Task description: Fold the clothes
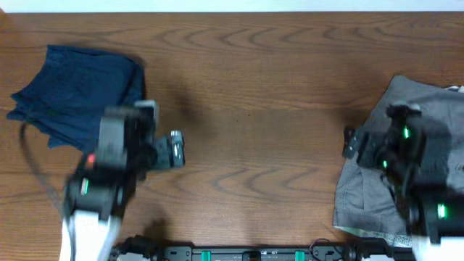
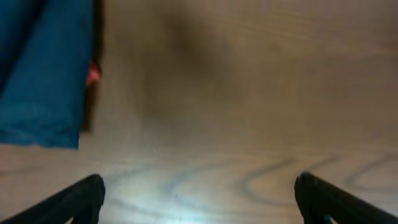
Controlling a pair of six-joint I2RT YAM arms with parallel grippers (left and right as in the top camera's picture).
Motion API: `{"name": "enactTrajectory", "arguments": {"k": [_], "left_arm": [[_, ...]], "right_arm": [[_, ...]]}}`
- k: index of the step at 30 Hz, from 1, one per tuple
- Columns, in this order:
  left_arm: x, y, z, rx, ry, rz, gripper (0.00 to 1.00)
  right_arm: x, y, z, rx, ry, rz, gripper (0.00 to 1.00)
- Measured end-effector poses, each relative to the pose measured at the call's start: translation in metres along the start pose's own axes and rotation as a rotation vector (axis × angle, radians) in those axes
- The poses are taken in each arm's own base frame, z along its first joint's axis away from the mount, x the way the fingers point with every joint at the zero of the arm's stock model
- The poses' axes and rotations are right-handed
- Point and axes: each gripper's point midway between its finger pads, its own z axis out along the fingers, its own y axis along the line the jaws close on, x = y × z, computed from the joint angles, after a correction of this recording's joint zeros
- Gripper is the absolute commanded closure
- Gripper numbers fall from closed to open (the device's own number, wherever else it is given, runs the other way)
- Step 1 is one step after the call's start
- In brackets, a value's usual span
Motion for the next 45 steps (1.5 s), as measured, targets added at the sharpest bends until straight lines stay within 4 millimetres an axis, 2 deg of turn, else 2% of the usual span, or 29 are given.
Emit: {"name": "enactTrajectory", "arguments": {"k": [5,11,18,22,45], "left_arm": [[0.014,0.001,-0.032,0.045,-0.223,0.005,0.02],[0.032,0.006,-0.06,0.055,-0.313,-0.006,0.02],[0.033,0.006,-0.066,0.062,-0.342,-0.006,0.02],[0.033,0.006,-0.066,0.062,-0.342,-0.006,0.02],[0.033,0.006,-0.066,0.062,-0.341,-0.007,0.02]], "right_arm": [[0.02,-0.01,-0.018,0.005,-0.094,0.025,0.01],[0.051,-0.021,-0.026,0.038,-0.019,0.036,0.01],[0.079,-0.029,-0.027,0.078,0.094,0.037,0.01],[0.084,-0.031,-0.028,0.084,0.114,0.037,0.01],[0.085,-0.031,-0.028,0.085,0.114,0.037,0.01]]}}
